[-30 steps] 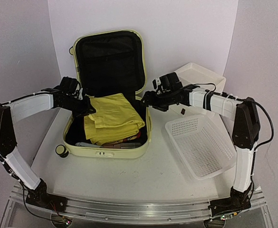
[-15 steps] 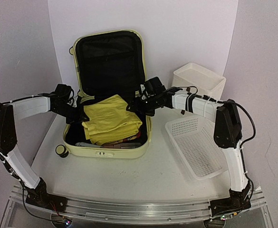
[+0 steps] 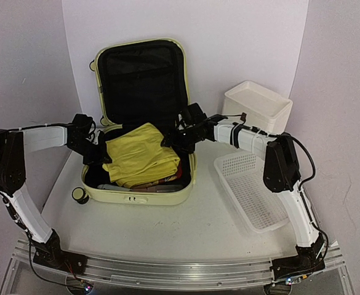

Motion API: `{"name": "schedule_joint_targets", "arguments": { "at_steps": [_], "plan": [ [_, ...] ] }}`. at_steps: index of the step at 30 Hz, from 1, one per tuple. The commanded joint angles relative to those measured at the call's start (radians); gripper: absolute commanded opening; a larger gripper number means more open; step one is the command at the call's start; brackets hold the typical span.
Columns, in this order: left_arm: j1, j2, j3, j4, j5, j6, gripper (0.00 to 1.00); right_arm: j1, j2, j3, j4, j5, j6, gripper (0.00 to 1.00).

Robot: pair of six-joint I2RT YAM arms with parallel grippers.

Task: Open, take out, and arrange the luggage

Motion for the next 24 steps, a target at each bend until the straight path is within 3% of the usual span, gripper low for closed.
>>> {"name": "schedule_joint_targets", "arguments": {
  "at_steps": [1, 7, 8, 11, 13, 21, 24],
  "plan": [
    [0.007, 0.041, -0.008, -0.075, -0.133, 0.013, 0.0, 0.022, 0.056, 0.032, -0.012, -0.099, 0.047, 0.71],
    [-0.019, 0.048, 0.004, -0.077, -0.233, 0.008, 0.0, 0.044, 0.082, 0.063, -0.003, -0.146, 0.067, 0.65],
    [-0.022, 0.049, 0.006, -0.077, -0.237, 0.008, 0.0, 0.049, 0.083, 0.068, -0.001, -0.156, 0.07, 0.61],
    [-0.032, 0.046, 0.013, -0.078, -0.243, 0.006, 0.0, 0.055, 0.065, 0.07, 0.01, -0.181, 0.077, 0.32],
    [-0.045, 0.04, 0.02, -0.079, -0.257, 0.005, 0.0, 0.066, 0.021, 0.051, 0.021, -0.145, 0.058, 0.24],
    [-0.096, -0.025, 0.036, -0.082, -0.384, -0.01, 0.0, 0.103, -0.179, -0.017, 0.021, 0.059, -0.095, 0.12],
    [-0.1, -0.057, 0.033, -0.082, -0.421, -0.019, 0.02, 0.12, -0.214, -0.022, 0.018, 0.068, -0.142, 0.17]
  ]
}}
